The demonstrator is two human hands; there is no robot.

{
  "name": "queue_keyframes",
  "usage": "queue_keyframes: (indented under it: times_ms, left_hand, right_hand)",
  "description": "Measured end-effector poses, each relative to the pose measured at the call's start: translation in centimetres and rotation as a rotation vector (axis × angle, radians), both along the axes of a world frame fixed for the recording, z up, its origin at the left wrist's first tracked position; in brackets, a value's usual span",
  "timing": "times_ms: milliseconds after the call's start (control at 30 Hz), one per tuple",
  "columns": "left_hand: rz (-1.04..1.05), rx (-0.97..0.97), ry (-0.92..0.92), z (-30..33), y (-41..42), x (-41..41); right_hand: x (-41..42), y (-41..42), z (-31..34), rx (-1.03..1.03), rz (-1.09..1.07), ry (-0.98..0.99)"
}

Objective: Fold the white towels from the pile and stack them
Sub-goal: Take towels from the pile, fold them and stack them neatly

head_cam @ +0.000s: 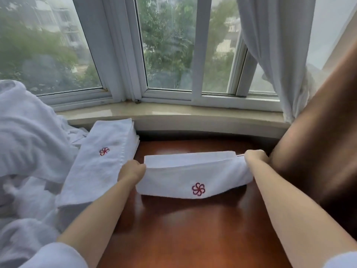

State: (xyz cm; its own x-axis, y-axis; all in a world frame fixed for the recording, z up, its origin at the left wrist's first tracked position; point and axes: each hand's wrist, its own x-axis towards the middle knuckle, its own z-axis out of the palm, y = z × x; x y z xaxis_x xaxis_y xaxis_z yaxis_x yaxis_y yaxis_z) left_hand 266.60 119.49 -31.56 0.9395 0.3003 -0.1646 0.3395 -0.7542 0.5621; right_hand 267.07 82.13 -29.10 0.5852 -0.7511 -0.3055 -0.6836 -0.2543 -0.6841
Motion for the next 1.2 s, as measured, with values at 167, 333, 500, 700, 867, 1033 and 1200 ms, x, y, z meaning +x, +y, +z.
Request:
queue_keyframes:
  times_ms: [167,333,500,700,867,1033,1200]
  left_hand:
    - [-0.003,-0.011,0.067,-2.4,0.2,0.9]
    - [0.050,-0.032,-0.014,-3.1,0.4,4.2]
    - [0.110,-0.116,-0.067,-3.7,0.0,9.0]
    - [0.088,-0.051,0.011,-7.3,-1.0,13.5]
    - [0.157,-0.009,0.116,-10.7,-1.4,14.5]
    - [0.195,0.092,0.143,-12.0,-1.6,14.9]
    - [0.273,-0.126,0.277,-12.0,-1.4,14.8]
  right_hand:
    - [-0.1,0.1,-2.3,0.003,0.074,0.094]
    - [1.9,-0.1,-3.3,-0.238,0.004,0.123]
    - [6.3,-0.6,-4.0,-0.159,-0.122,0.000]
    - [10.1,-0.7,-8.2,-0.052,-0.058,-0.007]
    - [11.1,-1.1,-11.7,-0.099,0.003,0.042]
    - [10.7,-1.3,-13.7,-0.264,0.065,0.155]
    - [10.3,-1.2,-13.5,-0.180,0.026,0.357]
